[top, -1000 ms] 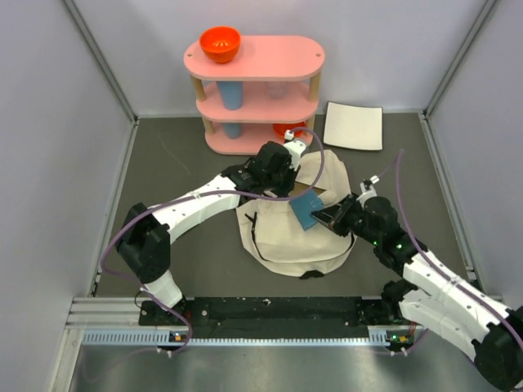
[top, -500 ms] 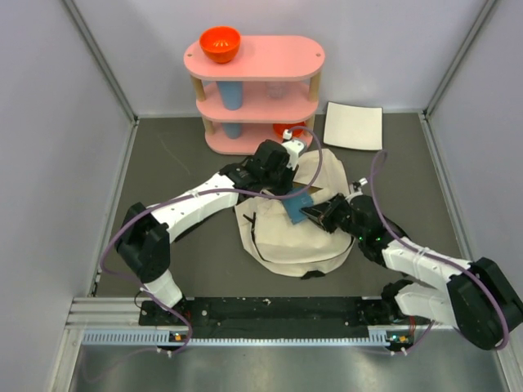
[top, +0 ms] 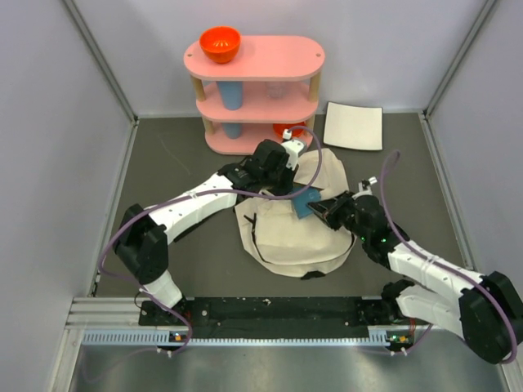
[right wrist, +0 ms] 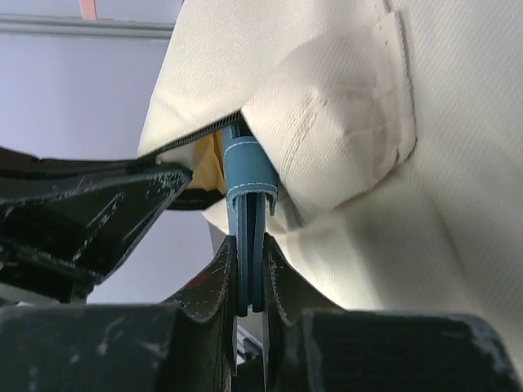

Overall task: Pack the student bag
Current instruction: Place the stationery in the student bag.

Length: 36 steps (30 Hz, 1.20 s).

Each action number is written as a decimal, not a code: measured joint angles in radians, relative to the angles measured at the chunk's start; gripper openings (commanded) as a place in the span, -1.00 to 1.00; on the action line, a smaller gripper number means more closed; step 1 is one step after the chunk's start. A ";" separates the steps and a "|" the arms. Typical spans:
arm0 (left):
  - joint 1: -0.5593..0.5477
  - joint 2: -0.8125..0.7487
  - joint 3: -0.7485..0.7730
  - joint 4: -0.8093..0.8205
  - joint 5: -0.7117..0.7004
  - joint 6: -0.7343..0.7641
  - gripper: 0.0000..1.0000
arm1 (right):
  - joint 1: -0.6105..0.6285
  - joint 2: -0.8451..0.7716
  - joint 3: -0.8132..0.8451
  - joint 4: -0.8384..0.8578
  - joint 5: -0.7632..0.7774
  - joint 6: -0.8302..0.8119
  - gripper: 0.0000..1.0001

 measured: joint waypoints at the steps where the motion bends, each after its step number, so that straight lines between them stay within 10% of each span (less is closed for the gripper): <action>1: 0.000 -0.004 0.000 -0.003 0.005 0.000 -1.00 | 0.000 0.013 0.003 0.012 0.006 0.003 -1.00; 22: -0.003 -0.018 0.007 -0.043 0.006 -0.004 -1.00 | 0.185 0.435 0.114 0.409 0.459 0.054 -1.00; 36: -0.005 -0.017 0.020 -0.071 -0.031 -0.004 -1.00 | 0.190 0.600 0.156 0.545 0.445 0.008 0.14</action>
